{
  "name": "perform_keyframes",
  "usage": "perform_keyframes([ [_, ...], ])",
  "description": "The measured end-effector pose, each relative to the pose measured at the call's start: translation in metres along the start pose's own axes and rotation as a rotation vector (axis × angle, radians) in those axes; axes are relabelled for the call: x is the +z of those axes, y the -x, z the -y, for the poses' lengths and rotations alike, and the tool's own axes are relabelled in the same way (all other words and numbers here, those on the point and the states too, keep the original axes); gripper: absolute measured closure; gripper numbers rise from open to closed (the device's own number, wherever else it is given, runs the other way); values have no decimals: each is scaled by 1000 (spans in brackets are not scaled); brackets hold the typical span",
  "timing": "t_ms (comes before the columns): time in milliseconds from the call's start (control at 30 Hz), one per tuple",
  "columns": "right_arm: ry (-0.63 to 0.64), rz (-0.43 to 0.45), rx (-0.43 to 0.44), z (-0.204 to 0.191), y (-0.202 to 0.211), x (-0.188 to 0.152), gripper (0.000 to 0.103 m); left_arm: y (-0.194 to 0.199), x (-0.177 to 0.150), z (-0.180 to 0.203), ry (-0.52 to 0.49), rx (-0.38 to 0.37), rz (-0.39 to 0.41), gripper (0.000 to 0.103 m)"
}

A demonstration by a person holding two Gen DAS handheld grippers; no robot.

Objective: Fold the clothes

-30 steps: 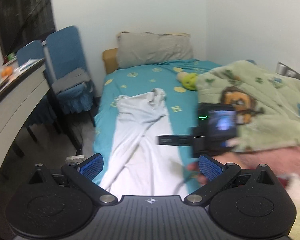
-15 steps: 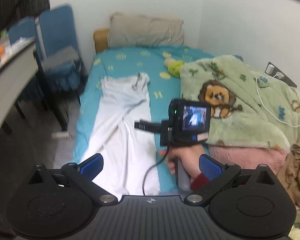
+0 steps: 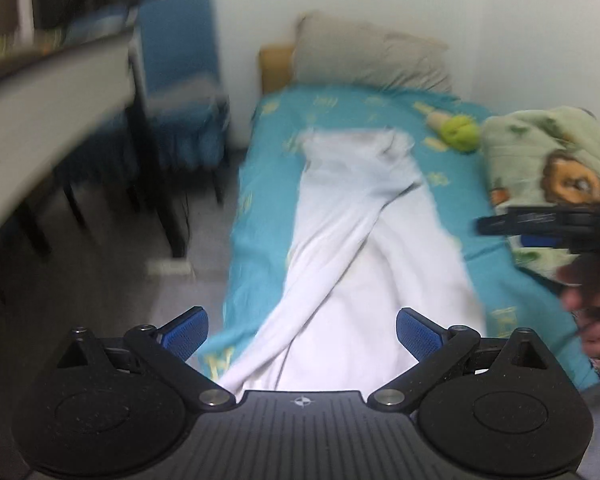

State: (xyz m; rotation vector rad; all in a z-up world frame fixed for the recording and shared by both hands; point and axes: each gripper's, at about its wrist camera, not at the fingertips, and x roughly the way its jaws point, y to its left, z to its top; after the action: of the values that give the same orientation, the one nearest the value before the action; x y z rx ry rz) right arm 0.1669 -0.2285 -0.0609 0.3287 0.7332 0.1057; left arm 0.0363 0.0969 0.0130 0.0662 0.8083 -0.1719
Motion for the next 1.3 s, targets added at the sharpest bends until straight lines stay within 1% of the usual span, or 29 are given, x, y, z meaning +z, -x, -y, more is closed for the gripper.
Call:
perform_keyframes([
  [33,-6,-7,2,0,-2,0,16,-11,1,-15,12,23,-17,4],
  [67,-10,-13,3,1,-4,1,16,-19,4,-32,51,22,-32,4],
  [167,-11,-27,0,0,-11,1,16,-45,14,-86,233,-189,-101,4],
  [200,-6,-33,-4,0,-14,1,16,-54,15,-99,262,-215,-111,4],
  [267,1,-52,-17,-1,-21,0,16,-73,14,-124,274,-285,-139,4],
  [333,-4,-71,-21,1,-28,0,16,-93,8,-147,286,-359,-174,8],
  [400,-21,-93,-23,3,-35,0,16,-111,-2,-164,276,-417,-202,8],
  [433,-36,-105,-18,5,-38,0,16,-121,-8,-171,267,-450,-219,10],
  [567,-89,-145,5,10,-49,0,16,-150,-38,-185,228,-559,-274,17],
  [633,-103,-156,7,11,-53,0,16,-155,-50,-189,214,-612,-277,23],
  [667,-107,-160,4,12,-55,0,16,-156,-55,-190,206,-636,-275,24],
  [700,-111,-164,3,12,-56,1,16,-157,-58,-189,196,-637,-282,25],
  [767,-119,-172,3,12,-59,1,16,-159,-63,-188,173,-625,-302,39],
  [800,-123,-177,3,12,-60,0,16,-160,-65,-187,161,-619,-312,61],
  [833,-127,-180,5,12,-60,0,16,-161,-68,-187,150,-613,-322,81],
  [900,-132,-185,8,11,-61,0,16,-153,-65,-182,104,-610,-317,99],
  [967,-135,-183,6,11,-60,0,16,-136,-56,-170,21,-601,-295,98],
  [1100,-156,-169,-14,15,-56,0,16,-89,-28,-139,-127,-545,-265,98],
  [1200,-188,-155,-14,22,-50,0,16,-47,-5,-105,-176,-523,-220,98],
  [1300,-205,-135,-8,27,-42,0,16,-7,13,-63,-196,-502,-173,98],
])
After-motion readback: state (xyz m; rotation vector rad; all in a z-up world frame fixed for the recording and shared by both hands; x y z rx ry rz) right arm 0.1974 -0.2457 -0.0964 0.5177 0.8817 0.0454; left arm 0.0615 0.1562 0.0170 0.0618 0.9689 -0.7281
